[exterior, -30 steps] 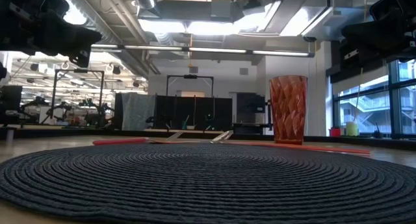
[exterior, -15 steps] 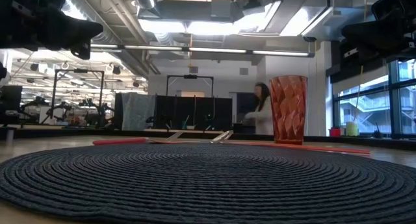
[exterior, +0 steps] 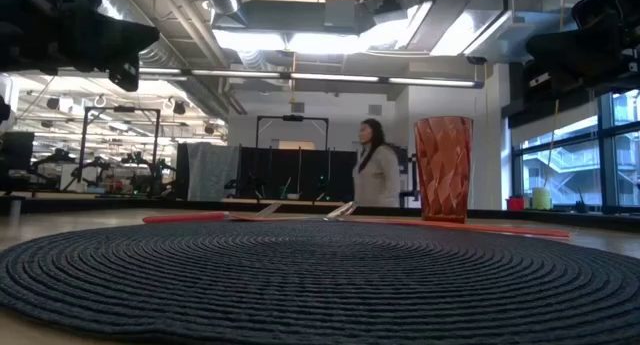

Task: Pick & Place Utensil
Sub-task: Put the black bowl on the mat

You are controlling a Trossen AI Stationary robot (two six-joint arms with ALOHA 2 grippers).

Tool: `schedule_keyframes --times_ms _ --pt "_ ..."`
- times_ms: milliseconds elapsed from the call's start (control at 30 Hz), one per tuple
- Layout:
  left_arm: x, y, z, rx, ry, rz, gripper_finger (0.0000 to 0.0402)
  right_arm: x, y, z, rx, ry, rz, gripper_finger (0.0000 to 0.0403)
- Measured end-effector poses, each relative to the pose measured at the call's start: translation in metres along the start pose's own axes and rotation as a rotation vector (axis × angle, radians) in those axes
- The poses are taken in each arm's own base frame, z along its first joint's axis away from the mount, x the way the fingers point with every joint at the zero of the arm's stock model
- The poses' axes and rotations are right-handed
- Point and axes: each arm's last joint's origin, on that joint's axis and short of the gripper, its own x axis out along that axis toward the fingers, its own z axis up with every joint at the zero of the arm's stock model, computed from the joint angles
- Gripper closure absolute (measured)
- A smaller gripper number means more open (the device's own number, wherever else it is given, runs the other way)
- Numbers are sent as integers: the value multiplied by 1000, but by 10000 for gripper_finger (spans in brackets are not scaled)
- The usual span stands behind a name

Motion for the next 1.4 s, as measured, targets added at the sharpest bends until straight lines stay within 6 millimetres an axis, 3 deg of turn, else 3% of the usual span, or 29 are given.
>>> schedule_keyframes --times_ms 367,533,700,900,1067,1233,1400 --pt "-1 8 4 -177 -75 271 396 0 1 6 64 -59 8 383" --pt "0 7 14 -149 -70 274 396 0 0 5 51 -51 -24 383" --pt "7 6 18 -153 43 284 396 0 -4 5 44 -64 -140 383" --pt "21 1 25 -94 141 190 396 0 -4 5 43 -65 -150 383" --pt "36 -14 41 -115 223 33 396 0 -4 5 43 -64 -141 383" --pt "54 -34 46 -173 436 137 400 0 -4 5 43 -64 -141 383" --pt "78 -67 52 -203 618 200 398 0 -4 4 43 -53 -134 383"
